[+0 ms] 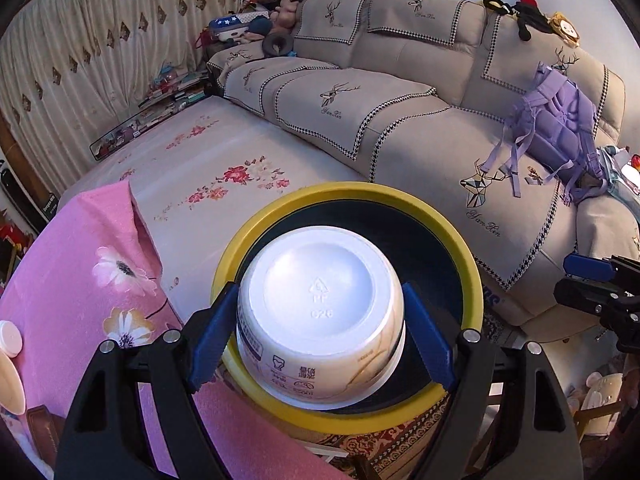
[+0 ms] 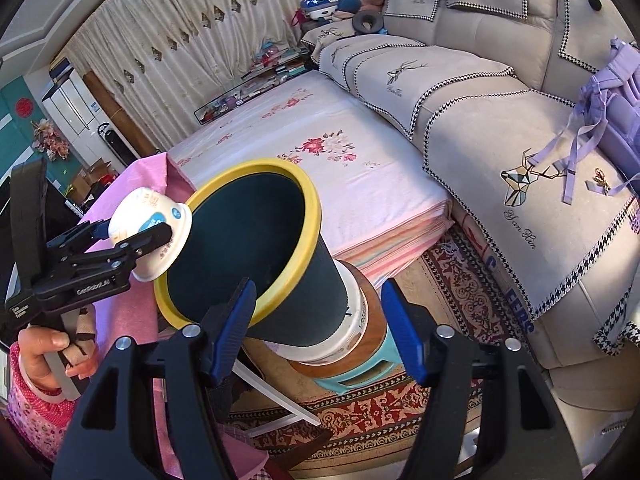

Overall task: Collect trash
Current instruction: 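Carry the white bowl over the yellow bin and release it, then grasp the white foam net with the right gripper and carry it to the bin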

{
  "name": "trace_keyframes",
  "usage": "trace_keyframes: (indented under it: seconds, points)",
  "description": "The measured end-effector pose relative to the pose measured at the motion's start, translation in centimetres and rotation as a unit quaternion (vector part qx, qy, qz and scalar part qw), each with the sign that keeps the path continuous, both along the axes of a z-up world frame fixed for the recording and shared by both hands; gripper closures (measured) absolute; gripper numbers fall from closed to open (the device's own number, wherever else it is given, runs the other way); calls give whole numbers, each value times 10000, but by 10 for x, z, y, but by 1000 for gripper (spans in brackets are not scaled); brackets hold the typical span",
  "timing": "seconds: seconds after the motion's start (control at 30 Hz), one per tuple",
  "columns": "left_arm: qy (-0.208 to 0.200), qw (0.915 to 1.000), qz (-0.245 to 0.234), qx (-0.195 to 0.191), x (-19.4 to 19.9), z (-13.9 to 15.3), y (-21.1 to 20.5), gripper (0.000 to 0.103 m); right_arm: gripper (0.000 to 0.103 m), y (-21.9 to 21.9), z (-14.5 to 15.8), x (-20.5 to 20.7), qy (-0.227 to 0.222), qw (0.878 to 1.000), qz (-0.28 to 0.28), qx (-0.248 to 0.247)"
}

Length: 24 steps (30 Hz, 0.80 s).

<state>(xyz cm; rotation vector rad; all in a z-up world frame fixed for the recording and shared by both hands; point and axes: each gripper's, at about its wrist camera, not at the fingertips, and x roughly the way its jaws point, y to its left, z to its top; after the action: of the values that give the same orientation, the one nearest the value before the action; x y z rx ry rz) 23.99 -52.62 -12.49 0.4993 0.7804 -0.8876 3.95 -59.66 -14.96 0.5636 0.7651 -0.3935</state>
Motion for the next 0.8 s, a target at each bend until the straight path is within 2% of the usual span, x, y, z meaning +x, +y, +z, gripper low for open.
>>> trace_keyframes:
  seconds: [0.13, 0.23, 0.3, 0.43, 0.63, 0.8]
  points:
    - [141, 9999, 41, 77, 6, -9, -6, 22, 41, 0, -1, 1, 34, 10000, -12, 22]
    - [182, 9997, 119, 55, 8, -8, -2, 21, 37, 3, 0, 2, 42, 10000, 2, 8]
    - [157, 9998, 152, -17, 7, -4, 6, 15, 37, 6, 1, 4, 49, 10000, 16, -8]
    - [74, 9995, 206, -231, -2, 13, 24, 14, 37, 12, 3, 7, 58, 10000, 73, -33]
    - [-179, 9961, 471, -718, -20, 50, 91, 10, 37, 27, 6, 18, 53, 9996, 265, -69]
    - [-388, 9884, 1117, -951, -20, 68, 182, 9, 37, 53, 9, 42, 40, 9979, 635, -98]
